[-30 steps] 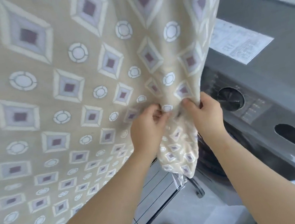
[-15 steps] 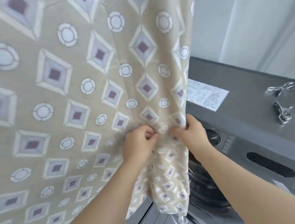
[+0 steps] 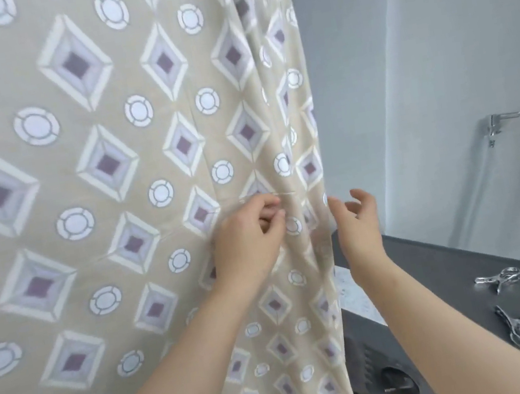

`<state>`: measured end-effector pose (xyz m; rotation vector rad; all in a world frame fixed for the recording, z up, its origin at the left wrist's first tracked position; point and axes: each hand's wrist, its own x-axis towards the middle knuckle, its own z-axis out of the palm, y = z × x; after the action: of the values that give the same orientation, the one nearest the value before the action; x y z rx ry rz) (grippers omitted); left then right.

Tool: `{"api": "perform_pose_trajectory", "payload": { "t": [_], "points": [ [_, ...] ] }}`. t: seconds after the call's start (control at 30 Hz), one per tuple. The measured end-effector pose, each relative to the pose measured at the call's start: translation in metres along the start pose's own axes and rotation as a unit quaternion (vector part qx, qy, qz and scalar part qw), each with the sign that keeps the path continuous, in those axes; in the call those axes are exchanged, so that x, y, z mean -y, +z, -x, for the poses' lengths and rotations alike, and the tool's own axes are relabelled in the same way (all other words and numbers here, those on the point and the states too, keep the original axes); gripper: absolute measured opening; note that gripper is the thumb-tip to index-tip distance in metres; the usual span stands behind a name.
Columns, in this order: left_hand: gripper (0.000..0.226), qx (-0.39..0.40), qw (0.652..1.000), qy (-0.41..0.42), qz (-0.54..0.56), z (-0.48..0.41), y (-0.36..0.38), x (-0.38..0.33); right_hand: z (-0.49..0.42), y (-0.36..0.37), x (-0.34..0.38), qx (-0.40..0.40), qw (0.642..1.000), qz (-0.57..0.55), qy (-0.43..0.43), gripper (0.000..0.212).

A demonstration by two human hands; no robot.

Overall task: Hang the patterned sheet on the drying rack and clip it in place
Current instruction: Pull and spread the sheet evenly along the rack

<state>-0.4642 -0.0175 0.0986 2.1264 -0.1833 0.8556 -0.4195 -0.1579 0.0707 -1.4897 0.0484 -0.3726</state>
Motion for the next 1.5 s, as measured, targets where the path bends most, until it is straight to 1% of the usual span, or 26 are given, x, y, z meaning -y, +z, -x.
{"api": "perform_pose_trajectory", "payload": {
  "t": [0.07,0.1,0.13,0.17,0.2,0.23,0.27,0.3,0.37,0.43,0.47,0.5,0.57,0.6,0.63,0.67,0.73,0.8,0.83,0.9,0.97,1.1,1.23,1.3,1.4,1.5],
  "points": [
    [0.017,-0.033,0.999,0.012,-0.016,-0.013,-0.001,-0.012,-0.014,0.001,0.007,0.055,0.998,0.024,0.01,0.066],
    [0.017,-0.049,0.999,0.017,-0.014,-0.019,-0.001,-0.018,-0.021,0.003,0.01,0.092,0.995,0.022,0.008,0.069],
    [0.017,-0.062,0.998,0.023,-0.007,-0.026,0.0,-0.023,-0.028,0.005,0.014,0.125,0.992,0.018,0.007,0.066],
    [0.017,-0.072,0.997,0.03,-0.004,-0.032,0.002,-0.027,-0.034,0.008,0.019,0.148,0.989,0.019,-0.001,0.054],
    [0.017,-0.079,0.996,0.036,-0.006,-0.038,0.004,-0.032,-0.043,0.01,0.022,0.152,0.987,0.045,-0.022,0.033],
    [0.018,-0.084,0.996,0.039,-0.009,-0.044,0.006,-0.035,-0.051,0.011,0.024,0.136,0.986,0.087,-0.046,0.011],
    [0.018,-0.088,0.995,0.04,-0.012,-0.05,0.008,-0.038,-0.06,0.011,0.023,0.113,0.982,0.13,-0.071,0.014],
    [0.019,-0.091,0.995,0.041,-0.014,-0.054,0.01,-0.042,-0.069,0.007,0.022,0.09,0.979,0.161,-0.082,0.022],
    [0.019,-0.095,0.994,0.044,-0.022,-0.062,0.013,-0.046,-0.085,-0.006,0.022,0.04,0.984,0.158,-0.07,0.028],
    [0.017,-0.097,0.994,0.048,-0.035,-0.068,0.018,-0.048,-0.1,-0.02,0.025,-0.006,0.988,0.145,-0.058,0.027],
    [0.015,-0.1,0.993,0.05,-0.04,-0.071,0.02,-0.048,-0.106,-0.025,0.028,-0.005,0.987,0.149,-0.059,0.025],
    [0.014,-0.104,0.992,0.053,-0.044,-0.073,0.022,-0.049,-0.112,-0.027,0.032,0.016,0.988,0.141,-0.061,0.019],
    [0.014,-0.112,0.991,0.056,-0.053,-0.078,0.026,-0.053,-0.116,-0.023,0.042,0.091,0.989,0.104,-0.059,0.006],
    [0.014,-0.116,0.99,0.056,-0.062,-0.081,0.027,-0.055,-0.118,-0.02,0.047,0.126,0.986,0.088,-0.066,0.009],
    [0.015,-0.119,0.989,0.055,-0.072,-0.084,0.028,-0.058,-0.122,-0.016,0.049,0.147,0.981,0.096,-0.08,0.005],
    [0.015,-0.121,0.988,0.054,-0.082,-0.087,0.029,-0.061,-0.123,-0.014,0.052,0.148,0.978,0.105,-0.099,0.006],
    [0.016,-0.121,0.987,0.05,-0.097,-0.093,0.03,-0.065,-0.133,-0.015,0.057,0.092,0.981,0.119,-0.125,0.021],
    [0.016,-0.119,0.986,0.044,-0.109,-0.098,0.03,-0.068,-0.142,-0.019,0.062,0.04,0.986,0.113,-0.116,0.02],
    [0.016,-0.12,0.985,0.045,-0.119,-0.1,0.029,-0.069,-0.145,-0.021,0.067,0.043,0.988,0.104,-0.107,0.018],
    [0.016,-0.126,0.981,0.052,-0.14,-0.105,0.026,-0.072,-0.147,-0.018,0.075,0.11,0.987,0.073,-0.09,0.011],
    [0.016,-0.135,0.976,0.071,-0.158,-0.111,0.019,-0.079,-0.143,-0.012,0.091,0.176,0.979,0.027,-0.098,0.003],
    [0.014,-0.184,0.956,0.123,-0.192,-0.132,-0.004,-0.1,-0.136,0.01,0.137,0.252,0.955,-0.071,-0.138,0.022],
    [0.015,-0.182,0.941,0.161,-0.234,-0.154,-0.017,-0.119,-0.136,0.031,0.186,0.326,0.927,-0.155,-0.104,0.044],
    [0.017,-0.203,0.924,0.195,-0.259,-0.163,-0.023,-0.128,-0.139,0.037,0.204,0.331,0.918,-0.194,-0.103,0.04],
    [0.024,-0.268,0.889,0.261,-0.262,-0.182,-0.04,-0.143,-0.142,0.048,0.226,0.326,0.911,-0.219,-0.125,0.018],
    [0.035,-0.293,0.851,0.326,-0.291,-0.203,-0.062,-0.159,-0.146,0.055,0.242,0.309,0.922,-0.19,-0.137,0.03]
  ]
}}
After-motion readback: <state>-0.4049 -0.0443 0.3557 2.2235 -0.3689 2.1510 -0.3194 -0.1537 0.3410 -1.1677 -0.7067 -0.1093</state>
